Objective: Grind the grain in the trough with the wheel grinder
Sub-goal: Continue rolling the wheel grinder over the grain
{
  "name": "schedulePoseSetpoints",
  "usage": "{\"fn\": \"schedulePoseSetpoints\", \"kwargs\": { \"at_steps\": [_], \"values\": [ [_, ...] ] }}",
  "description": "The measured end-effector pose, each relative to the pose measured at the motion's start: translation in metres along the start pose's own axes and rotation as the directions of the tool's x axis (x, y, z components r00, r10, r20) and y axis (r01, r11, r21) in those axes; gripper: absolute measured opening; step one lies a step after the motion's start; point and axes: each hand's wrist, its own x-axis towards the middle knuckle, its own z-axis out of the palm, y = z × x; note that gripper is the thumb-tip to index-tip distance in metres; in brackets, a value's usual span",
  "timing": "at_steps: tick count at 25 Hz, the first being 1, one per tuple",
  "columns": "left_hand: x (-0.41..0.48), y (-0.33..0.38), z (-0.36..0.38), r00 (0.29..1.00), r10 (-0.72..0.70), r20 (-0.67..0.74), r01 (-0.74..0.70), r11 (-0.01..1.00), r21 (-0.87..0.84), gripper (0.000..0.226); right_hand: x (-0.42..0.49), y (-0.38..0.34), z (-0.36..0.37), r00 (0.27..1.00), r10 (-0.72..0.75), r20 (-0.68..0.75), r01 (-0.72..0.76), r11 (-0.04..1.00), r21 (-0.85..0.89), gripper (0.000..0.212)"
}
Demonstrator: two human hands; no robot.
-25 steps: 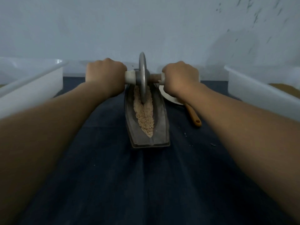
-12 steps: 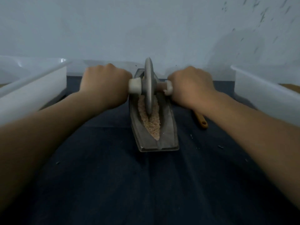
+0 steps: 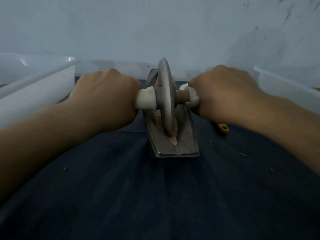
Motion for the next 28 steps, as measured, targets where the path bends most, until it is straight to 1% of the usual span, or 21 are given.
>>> {"fn": "schedulePoseSetpoints", "kwargs": {
  "at_steps": [2,3,4,6,7,8,10,12,13,14,16,18,19,20,22,23,25,26,28],
  "values": [
    [0.021,0.004,0.015,0.996,-0.085,0.041,0.082,0.995,0.059,0.007,0.021,-0.005,0.014,0.994,0.045,0.097,-0.052,0.996,0.068,0.027],
    [0.037,0.006,0.022,0.992,-0.112,0.050,0.108,0.990,0.088,0.009,0.036,-0.006,0.019,0.985,0.075,0.158,-0.093,0.990,0.110,0.026],
    [0.051,0.008,0.025,0.988,-0.134,0.075,0.126,0.987,0.097,0.012,0.049,-0.007,0.022,0.969,0.092,0.229,-0.127,0.981,0.144,0.021],
    [0.070,0.009,0.024,0.983,-0.151,0.104,0.142,0.986,0.092,0.014,0.063,-0.008,0.023,0.948,0.113,0.299,-0.180,0.962,0.206,0.010],
    [0.067,0.011,0.023,0.984,-0.147,0.099,0.139,0.987,0.087,0.013,0.058,-0.009,0.020,0.947,0.115,0.301,-0.184,0.959,0.213,0.010],
    [0.057,0.011,0.022,0.987,-0.136,0.082,0.130,0.989,0.075,0.011,0.047,-0.009,0.015,0.956,0.101,0.275,-0.158,0.968,0.195,0.010],
    [0.023,0.008,0.018,0.992,-0.115,0.042,0.114,0.993,0.023,0.002,0.017,-0.009,0.001,0.994,0.014,0.112,-0.027,0.993,0.112,0.019],
    [-0.006,0.003,0.003,0.998,-0.064,-0.020,0.064,0.997,-0.033,0.011,-0.010,-0.005,-0.017,0.998,-0.044,-0.034,0.046,0.998,0.037,0.033],
    [-0.015,-0.001,-0.003,0.998,-0.031,-0.048,0.029,0.999,-0.042,0.011,-0.017,-0.004,-0.024,0.997,-0.042,-0.062,0.044,0.998,0.037,0.035],
    [-0.019,-0.002,-0.007,0.998,0.001,-0.067,-0.003,1.000,-0.026,0.009,-0.022,-0.003,-0.026,0.998,-0.028,-0.055,0.030,0.999,0.036,0.034],
    [-0.015,0.000,-0.003,0.998,0.001,-0.059,0.001,0.999,0.033,0.007,-0.019,-0.007,-0.015,0.999,0.040,0.001,-0.040,0.999,0.026,0.027],
    [0.008,0.007,0.011,0.996,-0.075,-0.045,0.079,0.992,0.097,0.005,0.002,-0.012,0.004,0.995,0.094,0.046,-0.097,0.994,0.058,0.023],
    [0.023,0.010,0.018,0.992,-0.127,-0.013,0.128,0.986,0.104,0.007,0.017,-0.015,0.011,0.990,0.117,0.080,-0.124,0.988,0.087,0.016],
    [0.038,0.011,0.024,0.983,-0.179,0.049,0.175,0.981,0.081,0.011,0.033,-0.017,0.014,0.981,0.142,0.129,-0.158,0.980,0.119,0.009],
    [0.055,0.009,0.026,0.957,-0.239,0.164,0.241,0.971,0.007,0.014,0.056,-0.020,0.011,0.971,0.154,0.185,-0.182,0.973,0.143,0.010],
    [0.053,0.009,0.025,0.953,-0.233,0.195,0.242,0.970,-0.023,0.014,0.057,-0.020,0.006,0.973,0.131,0.189,-0.158,0.978,0.134,0.011],
    [0.034,0.007,0.016,0.959,-0.174,0.225,0.190,0.981,-0.048,0.013,0.037,-0.017,-0.005,0.978,0.044,0.206,-0.073,0.988,0.133,0.014],
    [0.022,0.006,0.010,0.972,-0.120,0.202,0.130,0.991,-0.038,0.011,0.021,-0.011,-0.008,0.983,0.016,0.185,-0.042,0.989,0.140,0.015],
    [0.001,0.002,-0.004,0.999,-0.007,0.052,0.008,1.000,-0.014,0.007,-0.012,0.000,-0.016,0.997,-0.007,0.078,-0.002,0.993,0.114,0.021]
  ]
}}
